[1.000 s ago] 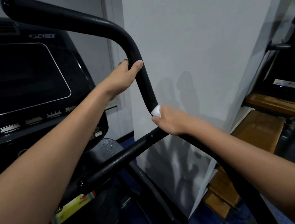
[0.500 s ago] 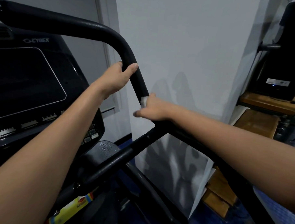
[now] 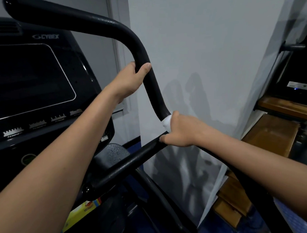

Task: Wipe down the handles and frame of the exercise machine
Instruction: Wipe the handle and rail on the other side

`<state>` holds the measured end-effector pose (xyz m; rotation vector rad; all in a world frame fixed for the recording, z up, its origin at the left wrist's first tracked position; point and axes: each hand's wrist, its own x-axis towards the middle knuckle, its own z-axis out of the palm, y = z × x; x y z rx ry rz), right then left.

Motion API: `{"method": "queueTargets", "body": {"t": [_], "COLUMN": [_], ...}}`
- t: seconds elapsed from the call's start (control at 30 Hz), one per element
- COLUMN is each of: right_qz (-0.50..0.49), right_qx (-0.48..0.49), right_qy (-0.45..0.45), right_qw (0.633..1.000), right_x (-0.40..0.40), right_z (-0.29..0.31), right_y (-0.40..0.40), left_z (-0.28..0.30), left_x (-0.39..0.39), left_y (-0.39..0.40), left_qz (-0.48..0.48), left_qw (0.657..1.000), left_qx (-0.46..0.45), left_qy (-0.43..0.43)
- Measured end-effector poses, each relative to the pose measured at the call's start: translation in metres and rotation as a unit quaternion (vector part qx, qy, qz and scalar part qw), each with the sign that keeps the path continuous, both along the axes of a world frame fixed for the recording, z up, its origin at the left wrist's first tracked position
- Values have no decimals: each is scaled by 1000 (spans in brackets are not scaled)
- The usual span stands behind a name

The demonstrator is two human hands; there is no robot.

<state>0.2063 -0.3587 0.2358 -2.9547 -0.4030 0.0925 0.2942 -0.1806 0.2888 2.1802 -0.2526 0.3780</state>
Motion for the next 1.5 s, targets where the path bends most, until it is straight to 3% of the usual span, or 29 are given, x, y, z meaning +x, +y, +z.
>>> {"method": "queueTargets", "body": {"t": [0.07, 0.13, 0.3, 0.37, 0.57, 0.7, 0.83, 0.97, 1.03, 1.13, 1.33, 1.4, 1.5], "right_qz": [-7, -8, 36, 32, 44, 44, 34, 39, 47, 34, 38, 32, 29], "right_qx": [45, 162, 395, 392, 195, 85, 184, 353, 384, 339, 137, 64, -59], "right_qy": [25, 35, -71, -78, 19, 70, 74, -29, -60, -24, 47, 17, -120], "right_qw": [999, 986, 915, 916, 980, 993, 980, 934, 920, 940, 989, 997, 991], "right_x": [15, 37, 77, 83, 57, 38, 58, 78, 81, 83, 46, 20, -18], "right_z": [5, 15, 52, 51, -4, -5, 9, 25, 29, 15, -15, -12, -23], "right_y": [11, 23, 55, 58, 14, -6, 11, 37, 41, 33, -10, -20, -30], "left_z": [1, 4, 11, 12, 11, 11, 11, 13, 13, 11, 6, 3, -4], "left_x": [0, -1, 1, 1, -2, -1, 0, -1, -2, -2, -9, -14, -20], "left_y": [1, 1, 5, 7, 5, 6, 6, 6, 5, 3, -6, -14, -30], "left_qz": [4, 5, -13, -14, 4, -2, -3, 1, -2, -1, 15, 33, 104], "left_qw": [1000, 1000, 1000, 999, 998, 999, 999, 999, 999, 999, 1000, 999, 992], "left_qx": [9, 22, 24, 31, 56, 43, 44, 52, 50, 43, -7, -32, -69], "left_qy": [-3, -5, 15, 18, 11, 14, 13, 15, 21, 17, 14, 11, -20]}}
